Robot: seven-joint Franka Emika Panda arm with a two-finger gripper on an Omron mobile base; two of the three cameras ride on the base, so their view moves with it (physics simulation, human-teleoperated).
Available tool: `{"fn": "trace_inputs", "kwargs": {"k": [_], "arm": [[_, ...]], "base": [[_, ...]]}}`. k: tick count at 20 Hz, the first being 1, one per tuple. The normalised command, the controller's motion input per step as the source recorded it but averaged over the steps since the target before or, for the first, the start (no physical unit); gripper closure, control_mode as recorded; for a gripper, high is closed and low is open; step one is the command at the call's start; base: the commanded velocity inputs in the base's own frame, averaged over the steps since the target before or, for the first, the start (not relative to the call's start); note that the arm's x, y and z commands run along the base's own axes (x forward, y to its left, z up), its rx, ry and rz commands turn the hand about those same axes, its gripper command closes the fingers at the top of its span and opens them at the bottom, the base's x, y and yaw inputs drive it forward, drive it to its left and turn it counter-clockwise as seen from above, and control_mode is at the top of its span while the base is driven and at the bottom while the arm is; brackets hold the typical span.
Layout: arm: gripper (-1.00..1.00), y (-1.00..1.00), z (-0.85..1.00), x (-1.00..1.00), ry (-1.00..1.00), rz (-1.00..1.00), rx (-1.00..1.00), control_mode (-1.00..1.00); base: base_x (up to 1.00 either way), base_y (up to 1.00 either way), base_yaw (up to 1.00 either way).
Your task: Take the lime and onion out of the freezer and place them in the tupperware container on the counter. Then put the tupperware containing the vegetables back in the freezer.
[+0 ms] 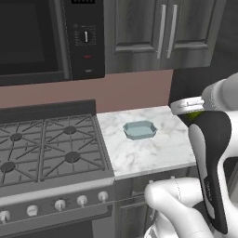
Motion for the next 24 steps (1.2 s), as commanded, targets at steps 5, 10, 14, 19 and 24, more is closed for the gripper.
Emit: {"fn": "trace_inputs", "kwargs": {"k": [5, 10, 14, 19, 24], "arm": [[1.0, 0.0, -0.01, 0.01, 0.0, 0.0, 0.0, -1.0], [1.0, 0.0, -0.24, 0.25, 0.06, 0.0, 0.0, -1.0], [1.0, 0.0, -0.41, 0.22, 0.1, 0.0, 0.0, -1.0], [1.0, 0.0, -0.62, 0.34, 0.02, 0.0, 0.0, -1.0], [1.0, -0.07, -0.83, 0.73, 0.0, 0.0, 0.0, -1.0]], "base": [[0.0, -0.01, 0.0], [0.0, 0.0, 0.0], [0.0, 0.0, 0.0], [0.0, 0.0, 0.0], [0.0, 0.0, 0.0]]}}
